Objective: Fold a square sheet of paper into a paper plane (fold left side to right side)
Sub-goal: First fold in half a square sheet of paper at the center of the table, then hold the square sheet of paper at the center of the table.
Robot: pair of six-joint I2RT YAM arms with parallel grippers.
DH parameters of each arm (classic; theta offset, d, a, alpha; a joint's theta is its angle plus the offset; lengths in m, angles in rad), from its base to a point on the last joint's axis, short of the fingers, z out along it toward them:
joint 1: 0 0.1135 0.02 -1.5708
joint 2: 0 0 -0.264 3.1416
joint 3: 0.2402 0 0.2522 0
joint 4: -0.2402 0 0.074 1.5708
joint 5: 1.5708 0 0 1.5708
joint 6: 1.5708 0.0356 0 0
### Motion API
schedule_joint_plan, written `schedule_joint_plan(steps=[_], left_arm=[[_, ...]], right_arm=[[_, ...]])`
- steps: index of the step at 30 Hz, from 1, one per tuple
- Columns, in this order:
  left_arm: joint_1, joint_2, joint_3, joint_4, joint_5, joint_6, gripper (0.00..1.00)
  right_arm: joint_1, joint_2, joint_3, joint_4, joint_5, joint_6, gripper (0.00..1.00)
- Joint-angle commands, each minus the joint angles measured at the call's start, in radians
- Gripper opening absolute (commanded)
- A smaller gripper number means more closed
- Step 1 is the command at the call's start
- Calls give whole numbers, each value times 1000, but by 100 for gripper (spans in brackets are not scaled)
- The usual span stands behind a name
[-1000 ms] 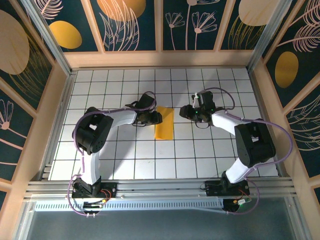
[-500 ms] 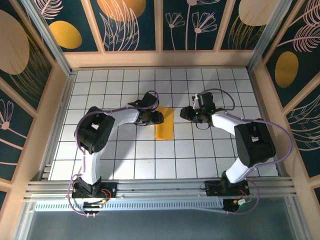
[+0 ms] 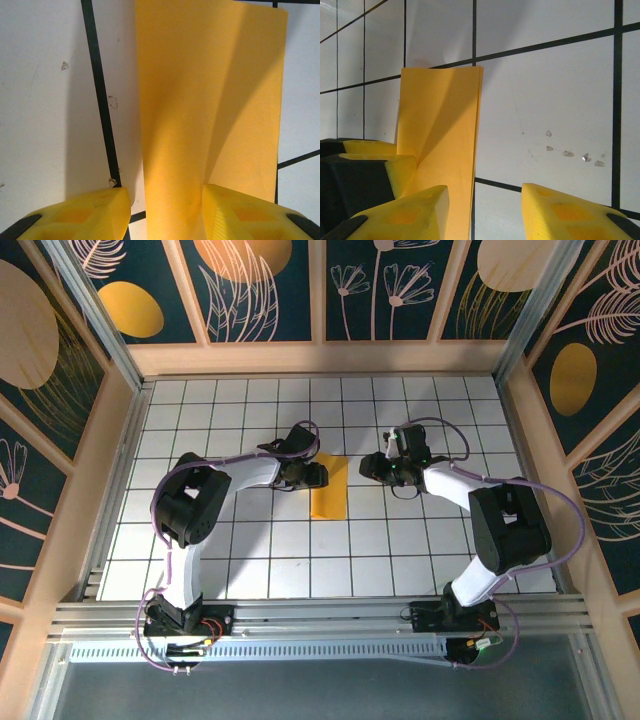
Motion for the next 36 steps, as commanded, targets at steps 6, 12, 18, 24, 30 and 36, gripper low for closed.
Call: schedule_joint_plan(steps=[6, 12, 18, 24, 30, 36], left_arm=[[-26, 136, -28, 17, -17, 31, 45], [-26, 138, -26, 17, -22, 17, 45], [-26, 140, -28, 13, -23, 4, 44], [-25, 141, -28, 10, -23, -1, 44], [-25, 143, -28, 15, -10, -16, 44], [-25, 150, -30, 18, -4, -22, 44]], right_arm=[[2, 22, -13, -2, -26, -22, 43], [18, 41, -1, -3, -49, -23, 42], [39, 74, 17, -1, -72, -21, 39], [53, 93, 22, 8, -88, -14, 38], [63, 107, 29, 12, -94, -9, 37], [65, 109, 32, 10, -95, -7, 37]])
